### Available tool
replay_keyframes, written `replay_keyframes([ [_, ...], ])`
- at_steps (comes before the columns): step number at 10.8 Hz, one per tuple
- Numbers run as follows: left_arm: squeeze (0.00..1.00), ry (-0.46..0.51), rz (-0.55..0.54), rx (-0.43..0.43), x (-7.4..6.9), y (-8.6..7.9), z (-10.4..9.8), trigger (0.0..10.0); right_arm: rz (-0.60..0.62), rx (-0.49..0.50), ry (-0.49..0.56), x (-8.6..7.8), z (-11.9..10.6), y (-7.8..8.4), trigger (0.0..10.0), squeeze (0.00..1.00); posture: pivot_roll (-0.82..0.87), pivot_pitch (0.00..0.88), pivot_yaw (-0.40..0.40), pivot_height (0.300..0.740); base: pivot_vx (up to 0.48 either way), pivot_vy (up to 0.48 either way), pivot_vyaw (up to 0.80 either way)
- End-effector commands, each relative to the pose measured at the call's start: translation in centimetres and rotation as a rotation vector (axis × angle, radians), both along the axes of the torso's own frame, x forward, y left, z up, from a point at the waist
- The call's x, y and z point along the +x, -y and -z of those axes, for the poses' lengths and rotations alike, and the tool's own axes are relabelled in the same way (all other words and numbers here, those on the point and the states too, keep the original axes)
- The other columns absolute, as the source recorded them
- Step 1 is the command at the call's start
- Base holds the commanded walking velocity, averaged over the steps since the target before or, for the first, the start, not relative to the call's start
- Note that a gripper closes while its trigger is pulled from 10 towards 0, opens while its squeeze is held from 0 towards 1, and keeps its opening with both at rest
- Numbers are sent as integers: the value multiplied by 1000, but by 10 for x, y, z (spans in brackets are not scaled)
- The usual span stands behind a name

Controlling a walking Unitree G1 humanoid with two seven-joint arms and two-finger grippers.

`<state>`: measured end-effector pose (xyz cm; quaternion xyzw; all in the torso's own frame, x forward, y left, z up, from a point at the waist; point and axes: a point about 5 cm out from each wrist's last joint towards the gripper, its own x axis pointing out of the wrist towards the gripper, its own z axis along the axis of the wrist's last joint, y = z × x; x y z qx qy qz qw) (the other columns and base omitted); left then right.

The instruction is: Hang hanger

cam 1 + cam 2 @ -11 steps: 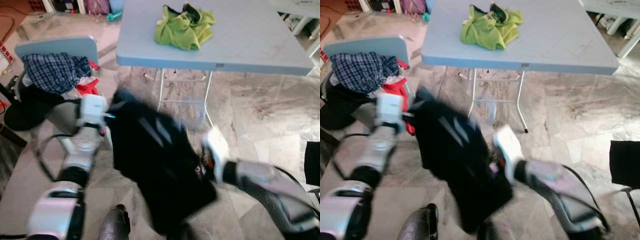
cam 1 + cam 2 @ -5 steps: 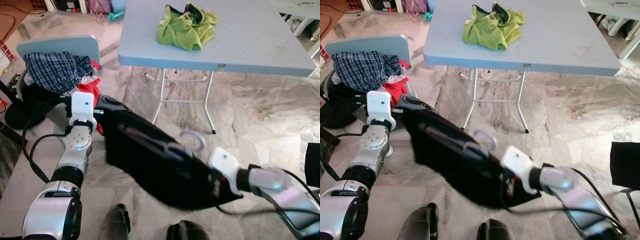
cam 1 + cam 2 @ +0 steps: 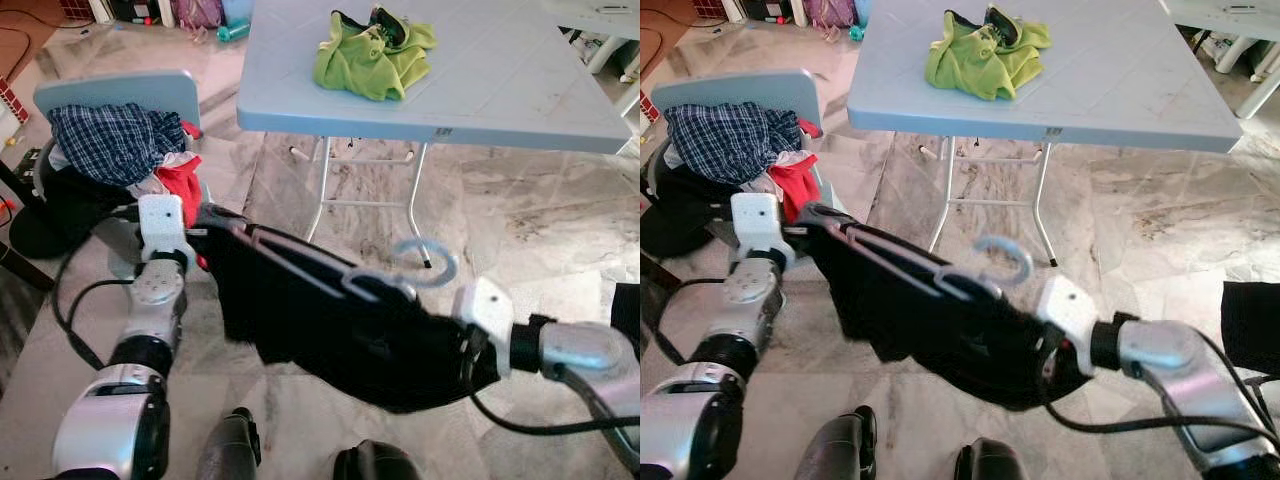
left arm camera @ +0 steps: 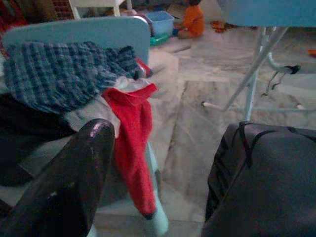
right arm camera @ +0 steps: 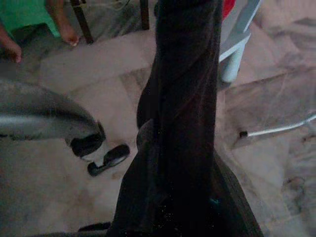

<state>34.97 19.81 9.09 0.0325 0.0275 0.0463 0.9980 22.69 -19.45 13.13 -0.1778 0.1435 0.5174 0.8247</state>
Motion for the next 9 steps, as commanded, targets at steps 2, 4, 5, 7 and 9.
replay_keyframes([
  [2, 1000, -92, 137, -67, -5, 23, 17, 10000, 88, 123, 103, 17, -17, -4, 10000, 0, -79, 149, -60, 740, 0, 0, 0],
  [4, 1000, -159, 528, 47, -27, 77, 39, 10000, 302, 191, 242, 45, -20, -14, 10000, 0, -74, 147, -59, 740, 0, 0, 0],
  [5, 1000, -167, 644, 109, -36, 90, 44, 10000, 329, 93, 290, 50, -12, -14, 10000, 0, -66, 147, -58, 740, 0, 0, 0],
  [7, 1000, -169, 927, 174, -61, 110, 51, 10000, 341, -90, 364, 57, -2, -3, 10000, 0, -61, 147, -58, 740, 0, 0, 0],
  [9, 1000, -178, 1036, 275, -72, 114, 52, 10000, 368, -157, 422, 67, 3, -1, 10000, 0, -59, 148, -58, 740, 0, 0, 0],
])
